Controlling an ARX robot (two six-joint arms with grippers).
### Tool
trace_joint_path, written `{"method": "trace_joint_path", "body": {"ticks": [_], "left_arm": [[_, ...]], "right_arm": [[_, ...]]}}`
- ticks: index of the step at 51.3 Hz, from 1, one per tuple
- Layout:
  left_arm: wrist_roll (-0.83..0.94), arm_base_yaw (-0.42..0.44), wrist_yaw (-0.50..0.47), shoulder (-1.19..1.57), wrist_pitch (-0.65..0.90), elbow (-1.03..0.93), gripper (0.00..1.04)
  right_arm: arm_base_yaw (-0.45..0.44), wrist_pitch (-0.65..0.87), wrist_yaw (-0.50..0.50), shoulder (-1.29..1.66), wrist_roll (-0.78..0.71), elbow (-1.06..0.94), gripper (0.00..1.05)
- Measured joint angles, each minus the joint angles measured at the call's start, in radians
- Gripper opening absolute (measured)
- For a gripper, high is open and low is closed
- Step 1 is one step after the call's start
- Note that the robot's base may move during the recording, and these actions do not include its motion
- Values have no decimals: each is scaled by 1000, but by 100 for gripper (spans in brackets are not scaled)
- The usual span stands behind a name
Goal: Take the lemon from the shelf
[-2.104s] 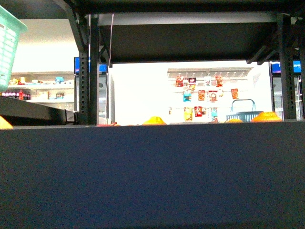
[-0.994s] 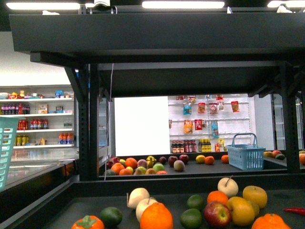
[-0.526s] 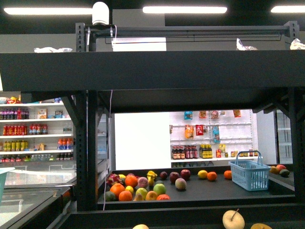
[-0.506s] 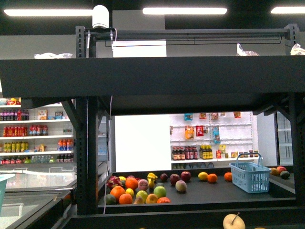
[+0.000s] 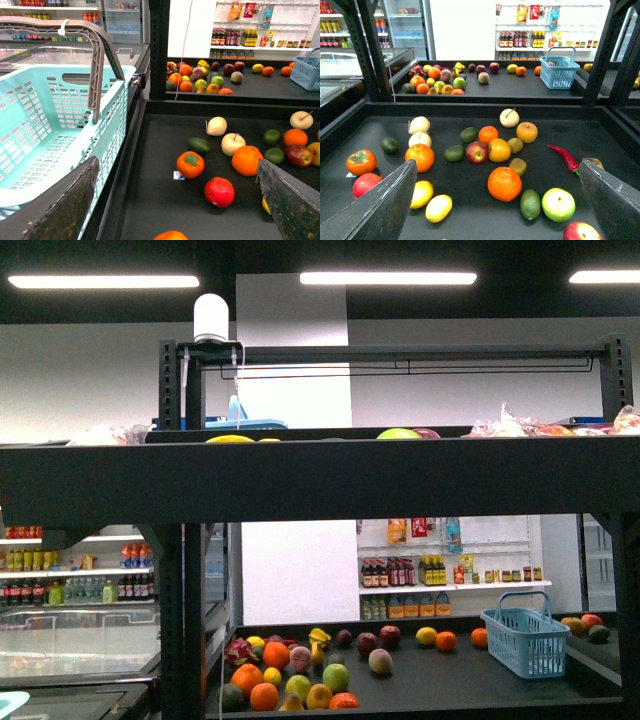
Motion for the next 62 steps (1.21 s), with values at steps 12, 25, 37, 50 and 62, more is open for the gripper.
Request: {"method": "trace_joint_path", "body": {"ticks": [12, 25, 37, 50, 62], "left_arm": [[-269, 98, 169, 167, -69, 59, 97], [-675, 402, 519, 640, 114, 398, 97], [-881, 555, 632, 942, 218, 613, 97], [-1041, 623, 655, 1252, 338, 748, 97], [-1127, 635, 655, 1464, 446, 867, 97]], "right_arm": [[0, 0, -2, 0, 0, 0, 97], [0, 0, -2, 0, 0, 0, 97], [0, 0, -2, 0, 0, 0, 97], [0, 0, -2, 0, 0, 0, 97], [0, 0, -2, 0, 0, 0, 97]]}}
